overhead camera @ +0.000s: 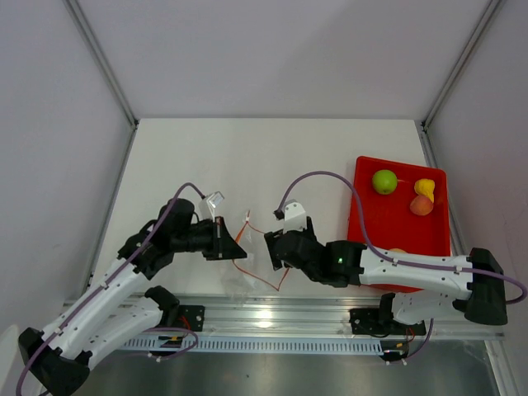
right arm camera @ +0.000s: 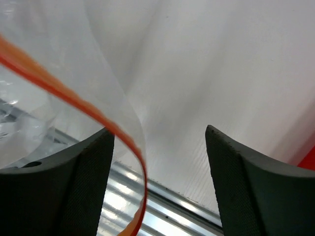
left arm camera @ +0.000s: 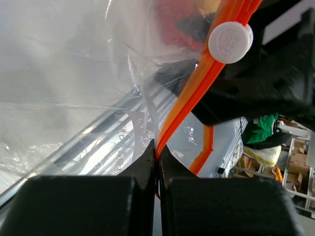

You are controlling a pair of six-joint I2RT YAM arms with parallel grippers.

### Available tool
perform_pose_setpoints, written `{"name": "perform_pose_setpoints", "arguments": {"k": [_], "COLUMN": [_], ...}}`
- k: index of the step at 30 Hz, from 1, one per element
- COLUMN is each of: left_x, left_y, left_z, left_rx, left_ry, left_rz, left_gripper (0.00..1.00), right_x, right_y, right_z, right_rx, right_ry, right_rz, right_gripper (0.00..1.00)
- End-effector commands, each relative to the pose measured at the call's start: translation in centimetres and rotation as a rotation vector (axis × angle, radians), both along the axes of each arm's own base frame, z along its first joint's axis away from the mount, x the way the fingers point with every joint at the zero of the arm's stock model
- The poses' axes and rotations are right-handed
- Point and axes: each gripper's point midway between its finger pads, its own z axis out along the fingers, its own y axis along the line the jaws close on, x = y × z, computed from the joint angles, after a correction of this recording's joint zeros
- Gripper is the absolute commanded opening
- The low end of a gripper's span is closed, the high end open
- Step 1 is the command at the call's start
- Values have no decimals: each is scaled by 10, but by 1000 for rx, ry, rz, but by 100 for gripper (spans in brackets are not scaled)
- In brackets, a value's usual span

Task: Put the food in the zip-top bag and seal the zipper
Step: Open the zipper of the food storage bag, then pick up the fake fruit from the bin.

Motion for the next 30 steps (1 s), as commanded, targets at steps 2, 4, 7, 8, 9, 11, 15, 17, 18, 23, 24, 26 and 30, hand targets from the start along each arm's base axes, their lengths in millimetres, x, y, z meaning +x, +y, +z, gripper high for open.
{"name": "perform_pose_setpoints", "arguments": {"k": [2,4,7,8,9,11,15,17,18,23,24,26,30], "left_x": [14,17,19,20,20,22,21,18,17,13,14,13,12], "left_y": [0,1,2,3,4,4,2,3,4,9,8,7,4], "left_z": [2,-1,-5,-7,-7,-10,-10,-11,-10,-15,-14,-18,-20], "left_rx": [11,29,49,56,61,69,55,56,55,65,58,53,42], "left_ry": [-18,-20,-23,-22,-23,-23,-19,-16,-21,-26,-28,-16,-4], "left_rz": [64,79,84,84,88,92,86,80,79,84,84,81,68], "left_gripper": [1,0,1,1,1,1,1,0,1,1,1,1,1], "right_x": [-6,-6,-2,-2,-1,3,23,42,48,92,106,113,111], "right_y": [26,26,18,12,8,-6,-49,-85,-98,-157,-182,-210,-260], "right_z": [63,77,105,116,122,126,121,111,109,78,72,59,41], "right_rx": [147,179,252,281,294,284,225,190,188,138,138,106,120], "right_ry": [-61,-77,-107,-117,-124,-139,-177,-175,-170,-67,-44,3,64], "right_rz": [94,101,87,84,75,38,-141,-322,-386,-607,-708,-831,-1137], "right_gripper": [78,81,83,84,84,85,91,98,100,99,99,99,99]}}
